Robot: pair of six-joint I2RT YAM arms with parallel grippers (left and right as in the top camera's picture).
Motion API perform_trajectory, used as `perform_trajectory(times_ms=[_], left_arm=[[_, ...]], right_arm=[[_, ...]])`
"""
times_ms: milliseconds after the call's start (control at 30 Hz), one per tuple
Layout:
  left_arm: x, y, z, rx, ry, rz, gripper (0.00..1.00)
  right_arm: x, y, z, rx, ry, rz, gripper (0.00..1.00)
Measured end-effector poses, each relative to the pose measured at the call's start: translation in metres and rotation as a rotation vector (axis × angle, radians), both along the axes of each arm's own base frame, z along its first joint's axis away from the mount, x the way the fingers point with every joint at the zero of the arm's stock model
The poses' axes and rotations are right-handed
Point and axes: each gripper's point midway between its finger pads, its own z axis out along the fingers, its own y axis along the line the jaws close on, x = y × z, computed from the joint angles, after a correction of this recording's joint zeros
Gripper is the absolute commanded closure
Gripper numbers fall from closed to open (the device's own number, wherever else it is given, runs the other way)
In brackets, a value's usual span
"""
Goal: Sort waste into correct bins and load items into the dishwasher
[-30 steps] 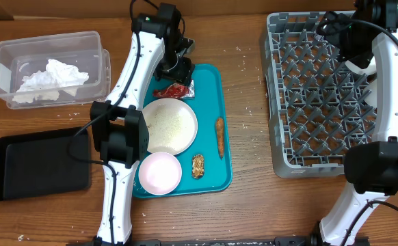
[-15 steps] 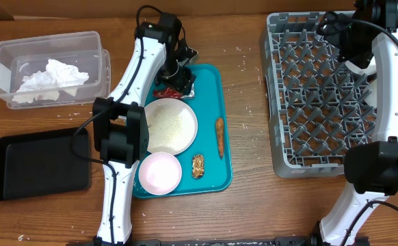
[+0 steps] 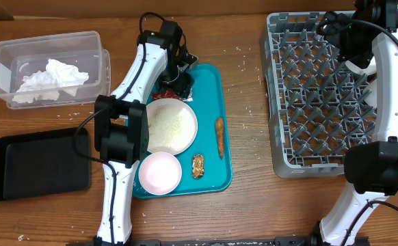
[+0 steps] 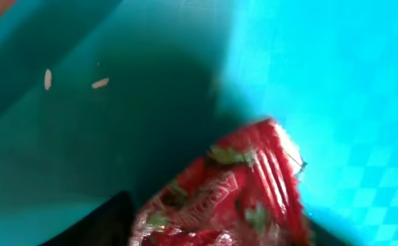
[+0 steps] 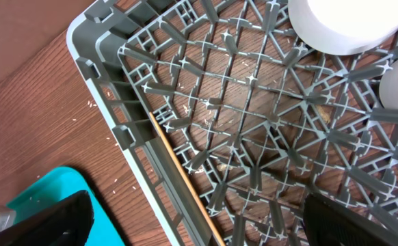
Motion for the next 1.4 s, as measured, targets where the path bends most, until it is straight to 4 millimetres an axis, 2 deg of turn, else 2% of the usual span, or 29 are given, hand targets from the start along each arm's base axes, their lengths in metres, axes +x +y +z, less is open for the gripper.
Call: perform_trajectory(times_ms=[67, 167, 333, 467, 567, 767, 833, 933, 1033, 1267, 1300, 1333, 1367, 1400], left_arm=[[0.001, 0.000, 0.000, 0.000, -0.005, -0.001, 0.73], [0.003, 0.000, 0.000, 0.000, -0.015, -0.006, 0.96], [0.005, 0.001, 0.001, 0.005, -0.018, 0.008, 0.96], [0.020, 0.005, 0.019, 0.037, -0.066, 0.067, 0.96], [0.038, 0.012, 0.047, 0.071, -0.145, 0.122, 0.96], [0.077, 0.042, 0.136, 0.171, -0.403, 0.325, 0.96], [0.083, 0.061, 0.159, 0.214, -0.474, 0.428, 0.96], [0.080, 0.108, 0.183, 0.295, -0.528, 0.641, 0.96], [0.069, 0.150, 0.183, 0.350, -0.502, 0.804, 0.96], [0.046, 0.262, 0.181, 0.395, -0.456, 1.175, 0.93], [0.042, 0.277, 0.179, 0.378, -0.442, 1.219, 0.85], [0.039, 0.290, 0.177, 0.360, -0.426, 1.256, 0.69], [0.036, 0.298, 0.175, 0.341, -0.412, 1.285, 0.15], [0.033, 0.307, 0.173, 0.317, -0.394, 1.310, 0.00]], right_arm=[[0.000, 0.000, 0.000, 0.000, 0.001, 0.000, 0.00], [0.000, 0.000, 0.000, 0.000, 0.000, 0.000, 0.00], [0.000, 0.000, 0.000, 0.000, 0.000, 0.000, 0.00], [0.000, 0.000, 0.000, 0.000, 0.000, 0.000, 0.00], [0.000, 0.000, 0.000, 0.000, 0.000, 0.000, 0.00], [0.000, 0.000, 0.000, 0.000, 0.000, 0.000, 0.00], [0.000, 0.000, 0.000, 0.000, 0.000, 0.000, 0.00], [0.000, 0.000, 0.000, 0.000, 0.000, 0.000, 0.00], [0.000, 0.000, 0.000, 0.000, 0.001, 0.000, 0.00], [0.000, 0.000, 0.000, 0.000, 0.001, 0.000, 0.00], [0.000, 0.000, 0.000, 0.000, 0.000, 0.000, 0.00], [0.000, 0.000, 0.000, 0.000, 0.000, 0.000, 0.00], [0.000, 0.000, 0.000, 0.000, 0.000, 0.000, 0.00], [0.000, 0.000, 0.000, 0.000, 0.000, 0.000, 0.00]])
